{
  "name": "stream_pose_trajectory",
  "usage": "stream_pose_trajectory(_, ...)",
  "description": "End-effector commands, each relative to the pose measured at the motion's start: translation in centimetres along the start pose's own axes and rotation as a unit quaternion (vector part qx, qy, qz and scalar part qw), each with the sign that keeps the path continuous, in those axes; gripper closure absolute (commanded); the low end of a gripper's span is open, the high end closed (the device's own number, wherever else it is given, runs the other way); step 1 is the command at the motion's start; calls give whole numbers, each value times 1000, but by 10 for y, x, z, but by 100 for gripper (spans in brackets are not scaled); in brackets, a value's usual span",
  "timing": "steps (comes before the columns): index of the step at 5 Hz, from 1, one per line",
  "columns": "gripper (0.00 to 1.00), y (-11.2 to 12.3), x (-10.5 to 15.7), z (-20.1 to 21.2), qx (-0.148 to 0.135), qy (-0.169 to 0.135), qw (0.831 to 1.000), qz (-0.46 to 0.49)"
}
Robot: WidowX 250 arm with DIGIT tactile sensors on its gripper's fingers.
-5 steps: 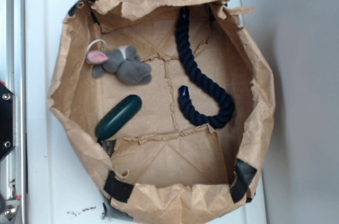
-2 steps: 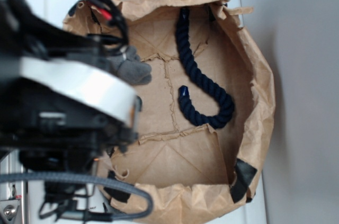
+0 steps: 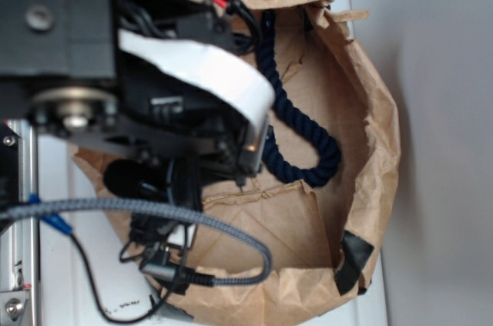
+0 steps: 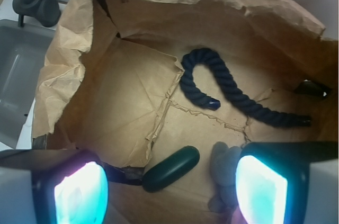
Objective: Grab the gray animal.
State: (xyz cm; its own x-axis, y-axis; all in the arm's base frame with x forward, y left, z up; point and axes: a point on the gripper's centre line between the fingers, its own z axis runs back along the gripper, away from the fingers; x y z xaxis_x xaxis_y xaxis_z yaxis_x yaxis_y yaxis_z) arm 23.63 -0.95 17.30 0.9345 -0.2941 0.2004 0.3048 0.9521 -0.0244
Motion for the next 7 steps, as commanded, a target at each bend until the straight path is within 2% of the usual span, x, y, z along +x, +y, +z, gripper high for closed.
stream_pose_trajectory(1, 0, 0, 4, 9, 4, -15, 1000, 4)
stream_pose_trajectory(2, 0, 0, 4, 9, 4, -15, 1000, 4)
stream_pose_trajectory(3, 0, 33, 9, -14, -1, -10, 1000, 11)
stream_pose_trajectory(4, 0, 54, 1, -23, -1, -16, 1000, 3)
stream_pose_trajectory(5, 0, 64, -13, -41, 16, -11, 1000, -18)
stream_pose_trajectory(6, 0, 62, -36, -54, 34, -10, 998, -43)
stream_pose_trajectory(7, 0, 51, -57, -78, 70, -30, 995, -63)
